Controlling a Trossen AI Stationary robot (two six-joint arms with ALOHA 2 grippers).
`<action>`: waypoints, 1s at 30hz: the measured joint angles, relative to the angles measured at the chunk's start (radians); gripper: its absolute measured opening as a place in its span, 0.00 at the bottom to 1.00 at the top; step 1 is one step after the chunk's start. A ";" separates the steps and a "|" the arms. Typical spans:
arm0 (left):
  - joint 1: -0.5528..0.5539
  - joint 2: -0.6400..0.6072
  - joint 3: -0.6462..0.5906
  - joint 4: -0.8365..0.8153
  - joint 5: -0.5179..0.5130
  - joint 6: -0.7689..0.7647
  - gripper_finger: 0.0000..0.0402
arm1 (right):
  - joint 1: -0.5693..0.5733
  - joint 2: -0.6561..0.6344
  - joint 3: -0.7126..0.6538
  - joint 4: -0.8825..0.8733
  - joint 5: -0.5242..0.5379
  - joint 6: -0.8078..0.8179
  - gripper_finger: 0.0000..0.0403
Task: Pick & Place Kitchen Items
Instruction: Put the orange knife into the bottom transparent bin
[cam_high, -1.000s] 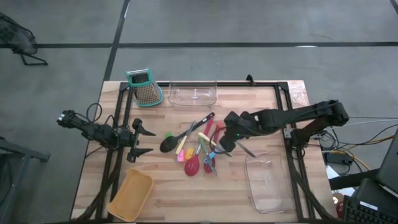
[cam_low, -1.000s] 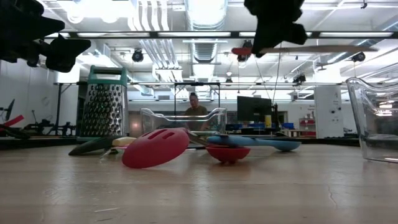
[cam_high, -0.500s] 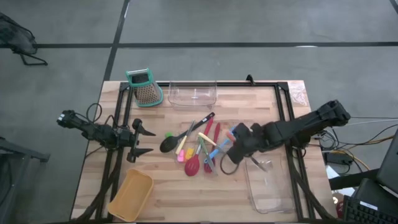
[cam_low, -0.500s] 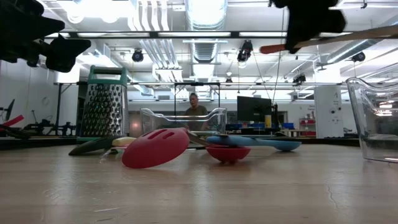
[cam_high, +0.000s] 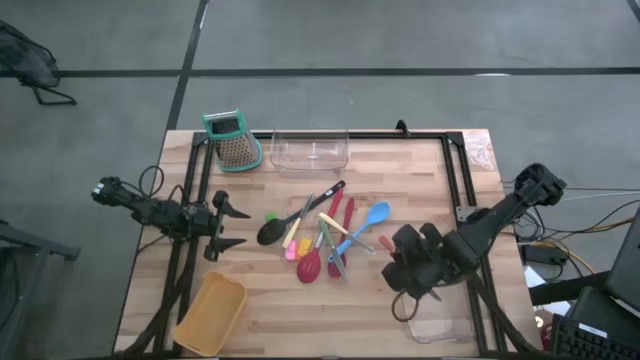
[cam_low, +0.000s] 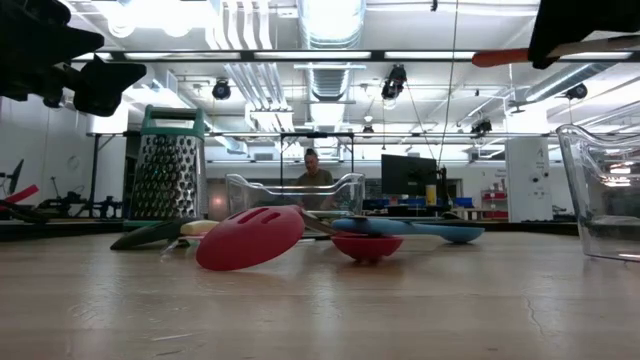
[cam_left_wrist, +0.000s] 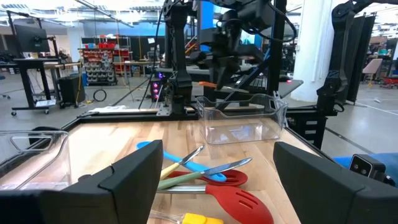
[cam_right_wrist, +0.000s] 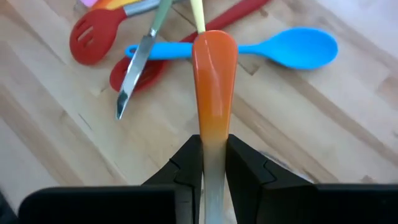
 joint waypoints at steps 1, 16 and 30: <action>0.000 0.000 0.000 0.000 0.000 0.000 0.78 | 0.002 0.000 0.000 0.007 0.011 -0.009 0.11; 0.000 0.000 0.000 0.000 0.000 0.000 0.78 | 0.084 0.066 -0.019 0.032 -0.036 0.062 0.13; 0.000 0.001 0.000 0.000 0.000 0.000 0.78 | 0.256 0.188 -0.028 -0.138 -0.033 0.356 0.13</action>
